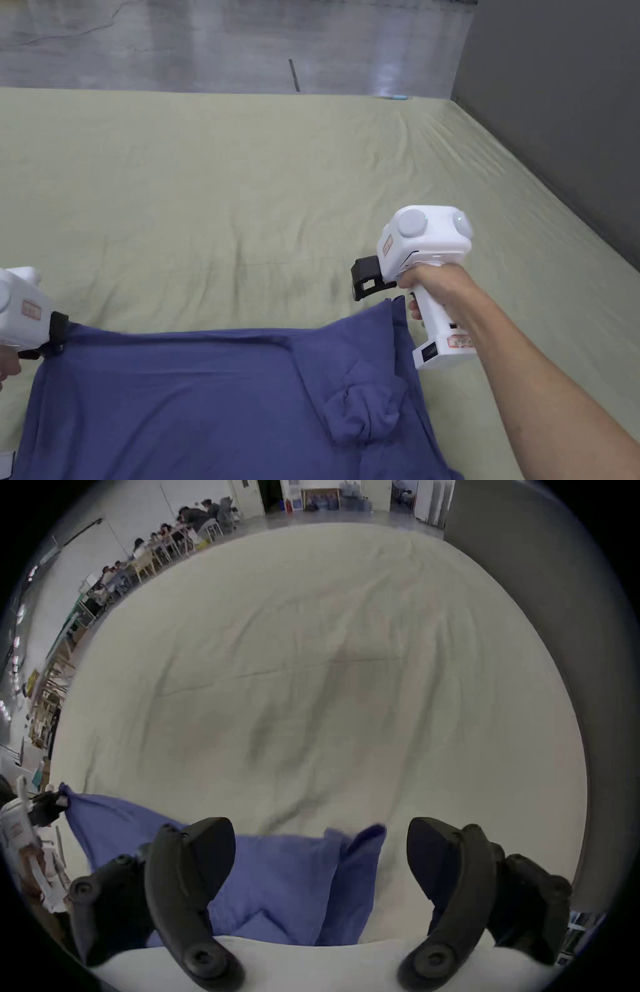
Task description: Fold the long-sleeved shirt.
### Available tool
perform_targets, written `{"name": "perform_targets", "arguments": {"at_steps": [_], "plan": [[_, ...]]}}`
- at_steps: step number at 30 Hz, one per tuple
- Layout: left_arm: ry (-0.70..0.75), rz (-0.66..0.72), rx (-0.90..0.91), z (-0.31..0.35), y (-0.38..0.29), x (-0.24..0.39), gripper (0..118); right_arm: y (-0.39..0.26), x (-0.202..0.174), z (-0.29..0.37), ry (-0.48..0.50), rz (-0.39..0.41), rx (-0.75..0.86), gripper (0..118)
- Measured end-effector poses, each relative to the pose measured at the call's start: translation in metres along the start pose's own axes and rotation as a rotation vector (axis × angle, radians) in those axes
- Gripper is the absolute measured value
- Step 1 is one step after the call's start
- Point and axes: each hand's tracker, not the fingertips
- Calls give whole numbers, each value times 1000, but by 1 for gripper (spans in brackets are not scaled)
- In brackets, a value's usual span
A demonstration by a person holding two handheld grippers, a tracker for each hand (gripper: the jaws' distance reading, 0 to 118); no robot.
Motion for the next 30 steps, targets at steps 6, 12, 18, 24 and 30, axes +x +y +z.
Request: {"name": "perform_targets", "arguments": {"at_steps": [6,12,18,24,30], "plan": [[-3,1,-6,-5,2,3,0,6,3,-35,-76,-16,-115,52],[-6,9,9,-1,-3,5,0,-15,-3,-33,-62,-26,-125,17],[-37,7,96,45,-21,-1,0,-36,2,42,34,-46,74,16],[-67,31,256,120,-85,-11,0,-126,5,144,107,-1,285,16],[-83,67,308,164,-197,-28,0,-250,17,189,155,31,349,16]]}}
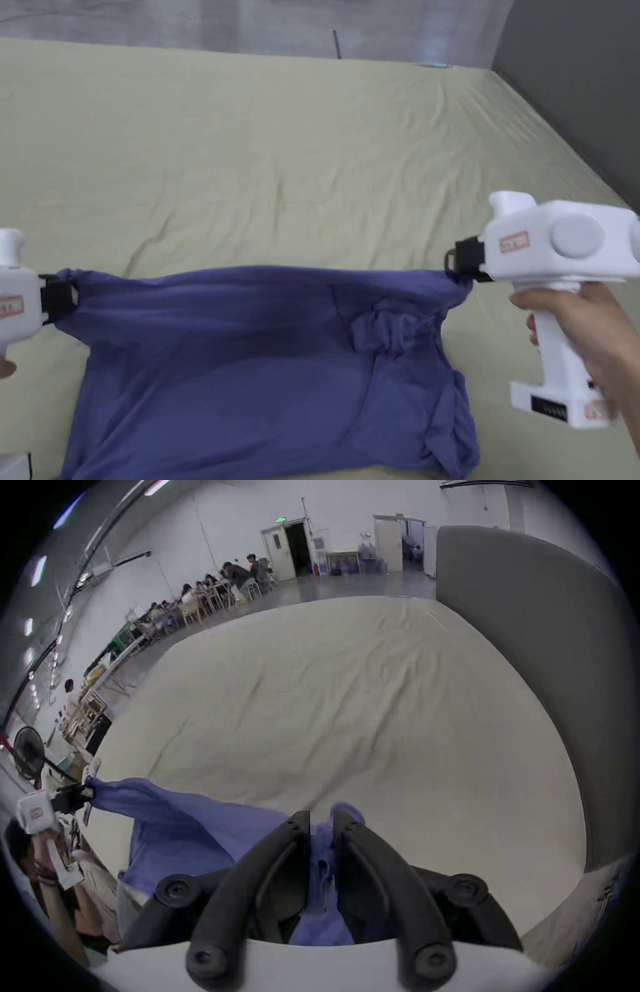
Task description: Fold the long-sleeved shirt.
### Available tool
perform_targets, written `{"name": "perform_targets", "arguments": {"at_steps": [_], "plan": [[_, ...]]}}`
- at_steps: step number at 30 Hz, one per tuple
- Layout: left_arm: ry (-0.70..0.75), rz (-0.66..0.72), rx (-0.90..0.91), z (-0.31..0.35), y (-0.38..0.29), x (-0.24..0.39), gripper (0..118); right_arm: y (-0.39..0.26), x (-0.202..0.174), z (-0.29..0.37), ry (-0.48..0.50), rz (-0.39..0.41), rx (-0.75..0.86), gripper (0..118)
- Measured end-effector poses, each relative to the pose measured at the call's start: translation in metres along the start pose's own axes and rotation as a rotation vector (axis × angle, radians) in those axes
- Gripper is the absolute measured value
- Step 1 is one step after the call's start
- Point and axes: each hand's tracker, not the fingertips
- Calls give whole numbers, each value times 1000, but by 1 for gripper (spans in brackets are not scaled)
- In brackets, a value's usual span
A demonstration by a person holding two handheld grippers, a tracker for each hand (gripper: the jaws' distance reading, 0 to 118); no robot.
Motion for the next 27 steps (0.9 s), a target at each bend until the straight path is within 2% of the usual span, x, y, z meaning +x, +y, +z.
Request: {"name": "perform_targets", "arguments": {"at_steps": [7,9,12,14,16,18,19,20,21,22,23,25,27], "plan": [[28,3,-170,21,-113,-7,0,-116,1,12,-7,-34,-146,16],[54,-9,-234,8,-134,-9,0,-138,-1,0,-37,-15,-208,16],[56,-5,-275,-8,-153,-10,0,-157,6,-36,-132,62,-301,16],[43,24,-258,-9,-156,-12,0,-164,12,-52,-140,49,-315,16],[44,30,-260,-6,-151,-11,0,-163,15,-54,-125,-4,-291,16],[49,41,-255,-4,-148,-11,0,-159,16,-50,-127,-6,-287,16],[58,52,-239,2,-146,-10,6,-157,14,-45,-141,9,-279,28],[70,45,-218,6,-143,-10,41,-154,14,-39,-197,32,-253,72],[75,33,-212,10,-140,-9,92,-151,12,-30,-213,38,-251,107],[82,26,-199,22,-138,-6,118,-145,9,-16,-214,37,-208,118],[64,22,-96,31,-127,-6,118,-136,3,3,-196,23,-131,118],[53,31,-56,47,-109,1,118,-121,-10,26,-158,-7,-52,118],[26,28,7,65,-96,13,118,-106,-30,45,-125,14,26,113]]}}
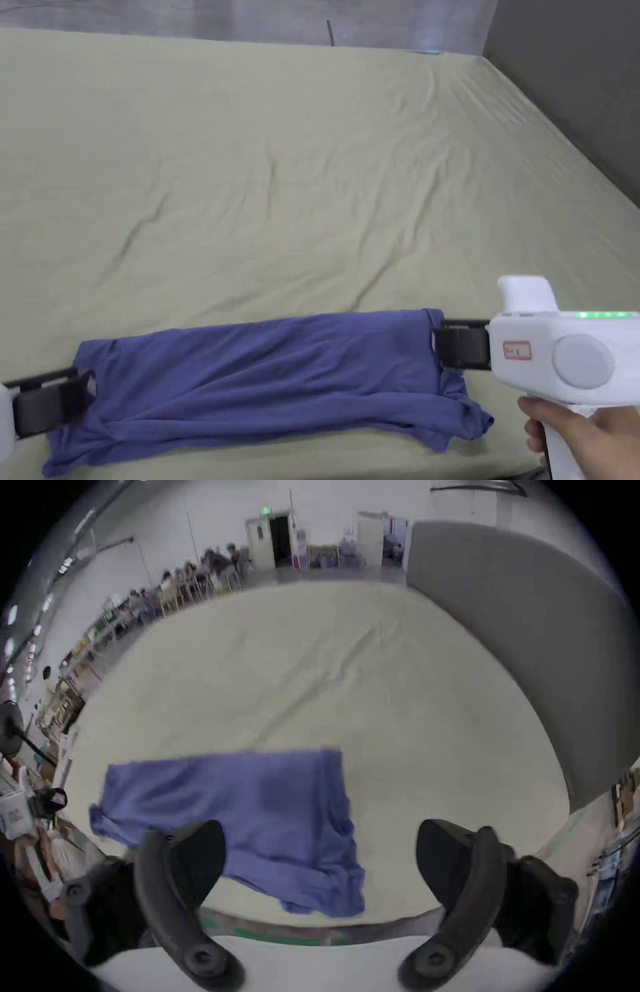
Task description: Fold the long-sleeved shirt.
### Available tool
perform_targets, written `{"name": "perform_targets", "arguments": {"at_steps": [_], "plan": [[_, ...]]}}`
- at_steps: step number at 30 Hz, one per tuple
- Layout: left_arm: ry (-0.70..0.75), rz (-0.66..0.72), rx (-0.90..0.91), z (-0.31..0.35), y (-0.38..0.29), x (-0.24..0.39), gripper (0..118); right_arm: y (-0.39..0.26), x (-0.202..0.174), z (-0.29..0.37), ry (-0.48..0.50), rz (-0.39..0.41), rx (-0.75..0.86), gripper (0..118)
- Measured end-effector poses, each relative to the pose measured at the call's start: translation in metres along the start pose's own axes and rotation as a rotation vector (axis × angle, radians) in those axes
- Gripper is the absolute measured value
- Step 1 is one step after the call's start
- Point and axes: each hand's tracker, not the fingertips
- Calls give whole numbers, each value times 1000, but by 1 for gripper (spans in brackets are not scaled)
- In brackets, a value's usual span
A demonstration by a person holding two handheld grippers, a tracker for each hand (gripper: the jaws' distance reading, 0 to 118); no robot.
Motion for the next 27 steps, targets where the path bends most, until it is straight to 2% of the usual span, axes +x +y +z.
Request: {"name": "perform_targets", "arguments": {"at_steps": [1,2,3,4,5,6,8,13,14,15,16,17,18,21,22,24,27], "plan": [[-12,3,37,8,6,6,118,5,-10,8,12,10,41,103],[-18,0,63,15,12,11,111,9,-20,14,16,27,78,76],[-32,-12,100,20,16,16,92,12,-32,14,4,48,104,43],[-40,-38,128,20,16,19,48,14,-41,13,2,63,104,11],[-29,-54,133,15,17,22,0,15,-48,9,1,67,108,6],[31,-63,156,12,18,22,0,15,-54,3,21,66,110,6],[-15,-79,91,6,19,23,0,17,-65,-9,58,72,46,5],[-80,-12,55,-3,17,-7,0,15,-80,-19,58,116,54,5],[-127,52,29,-8,15,-18,12,15,-80,-19,64,119,52,5],[-182,112,12,-15,13,-34,46,14,-79,-20,69,120,50,5],[-246,184,2,-24,11,-48,98,13,-80,-20,75,124,45,5],[-291,242,-52,-34,7,-62,118,12,-80,-20,82,128,37,5],[-329,300,-124,-45,2,-74,118,12,-81,-21,85,132,31,5],[-492,468,-205,-84,-26,-102,118,7,-81,-24,81,143,21,5],[-507,519,-222,-99,-35,-108,118,7,-81,-26,85,144,18,5],[-506,555,-239,-101,-35,-124,118,5,-81,-31,91,142,0,5],[-586,627,-284,-131,-49,-124,118,4,-82,-35,76,154,-15,5]]}}
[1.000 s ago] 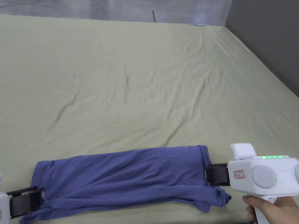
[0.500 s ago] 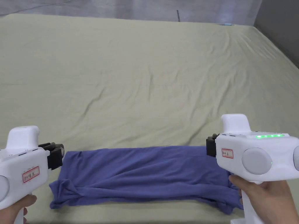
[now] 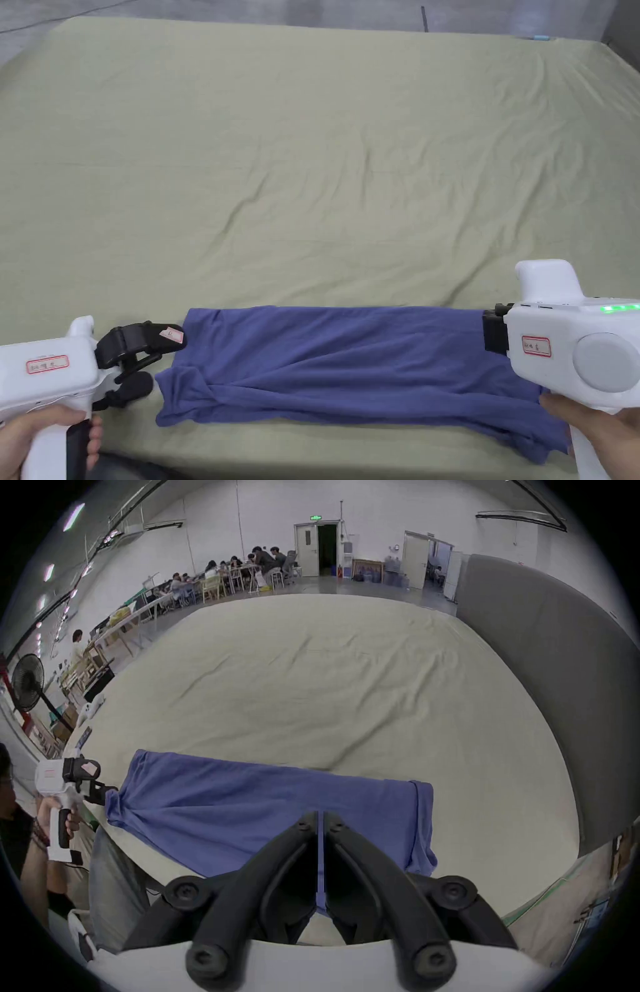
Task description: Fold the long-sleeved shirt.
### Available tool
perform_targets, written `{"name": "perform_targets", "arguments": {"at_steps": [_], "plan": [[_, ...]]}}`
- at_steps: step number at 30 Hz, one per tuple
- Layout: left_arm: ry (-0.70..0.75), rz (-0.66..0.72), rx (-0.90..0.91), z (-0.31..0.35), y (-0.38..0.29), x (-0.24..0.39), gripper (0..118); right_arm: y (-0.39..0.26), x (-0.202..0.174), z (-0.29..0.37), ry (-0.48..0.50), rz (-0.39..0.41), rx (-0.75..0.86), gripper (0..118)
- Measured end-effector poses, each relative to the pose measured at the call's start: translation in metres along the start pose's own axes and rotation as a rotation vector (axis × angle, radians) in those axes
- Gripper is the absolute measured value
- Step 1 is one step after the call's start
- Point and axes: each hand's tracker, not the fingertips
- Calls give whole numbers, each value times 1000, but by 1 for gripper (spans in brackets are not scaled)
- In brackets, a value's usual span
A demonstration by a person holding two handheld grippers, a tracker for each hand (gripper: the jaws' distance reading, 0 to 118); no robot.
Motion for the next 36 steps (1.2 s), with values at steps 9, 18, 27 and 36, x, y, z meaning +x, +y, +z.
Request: {"name": "perform_targets", "arguments": {"at_steps": [9,18,27,36], "plan": [[-163,-62,-81,-38,9,18,118,4,-5,-3,-8,7,-22,5],[117,-255,-187,-71,11,22,3,6,-5,-3,-16,13,-35,5],[38,-239,36,-12,46,17,3,8,0,-1,-37,13,-44,5],[221,-226,194,97,86,-16,3,15,-15,-9,-18,29,-43,5]]}}
